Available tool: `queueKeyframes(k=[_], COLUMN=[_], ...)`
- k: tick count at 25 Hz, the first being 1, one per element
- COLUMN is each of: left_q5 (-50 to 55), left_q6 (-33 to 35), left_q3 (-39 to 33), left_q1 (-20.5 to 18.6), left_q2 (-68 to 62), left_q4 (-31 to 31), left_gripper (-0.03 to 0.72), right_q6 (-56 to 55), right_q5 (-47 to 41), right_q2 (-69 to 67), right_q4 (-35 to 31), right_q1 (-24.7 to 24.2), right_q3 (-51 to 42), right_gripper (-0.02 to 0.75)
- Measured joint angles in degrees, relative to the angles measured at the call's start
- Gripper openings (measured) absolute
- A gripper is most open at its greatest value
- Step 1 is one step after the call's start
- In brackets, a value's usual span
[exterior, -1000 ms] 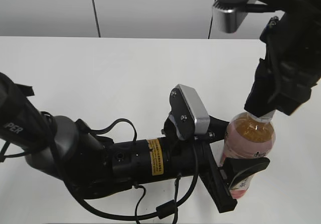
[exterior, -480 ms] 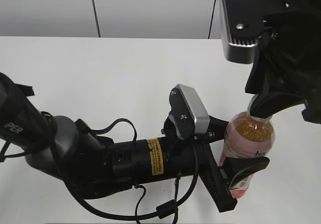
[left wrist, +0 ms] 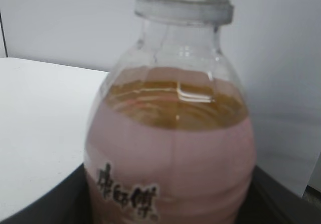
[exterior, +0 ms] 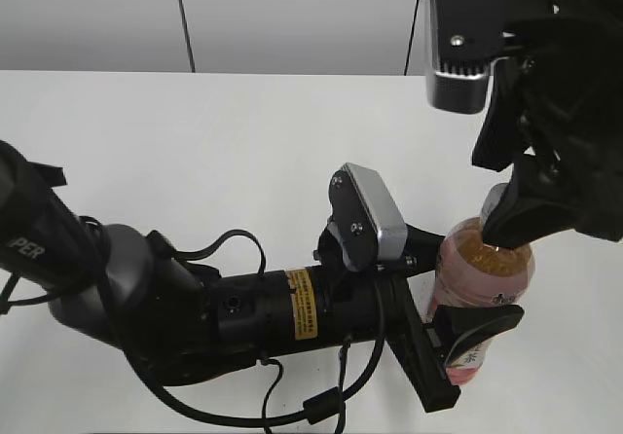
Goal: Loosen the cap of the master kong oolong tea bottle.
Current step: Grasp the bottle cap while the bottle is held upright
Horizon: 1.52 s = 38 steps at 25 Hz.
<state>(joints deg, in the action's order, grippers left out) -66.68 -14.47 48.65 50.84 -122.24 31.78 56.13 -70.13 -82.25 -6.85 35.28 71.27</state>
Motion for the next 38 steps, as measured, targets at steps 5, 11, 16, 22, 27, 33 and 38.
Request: queueKeyframes(k=[5, 11, 16, 22, 27, 33, 38], left_q5=[0.0, 0.0, 0.0, 0.0, 0.0, 0.0, 0.0], left_q6=[0.0, 0.0, 0.0, 0.0, 0.0, 0.0, 0.0], left_q3=[0.0, 0.0, 0.0, 0.0, 0.0, 0.0, 0.0], left_q1=[0.0, 0.0, 0.0, 0.0, 0.0, 0.0, 0.0], left_q2=[0.0, 0.0, 0.0, 0.0, 0.0, 0.0, 0.0], left_q4=[0.0, 0.0, 0.0, 0.0, 0.0, 0.0, 0.0], left_gripper=[0.425, 0.425, 0.425, 0.425, 0.425, 0.425, 0.425], right_q6=[-14.8, -58.8, -72.3, -76.9, -78.1, -79.0, -79.0], right_q5=[0.0, 0.0, 0.0, 0.0, 0.0, 0.0, 0.0], right_q2=[0.1, 0.8, 1.1, 1.1, 1.1, 1.1, 1.1], right_q4=[-0.5, 2.6, 3.3, 3.3, 3.3, 3.1, 2.8], right_q1=[0.0, 0.0, 0.0, 0.0, 0.0, 0.0, 0.0], right_q3=[2.4, 9.3, 9.7, 9.1, 3.1, 1.4, -0.8], right_gripper=[0.576, 0.578, 0.565, 0.553, 0.552, 0.552, 0.540])
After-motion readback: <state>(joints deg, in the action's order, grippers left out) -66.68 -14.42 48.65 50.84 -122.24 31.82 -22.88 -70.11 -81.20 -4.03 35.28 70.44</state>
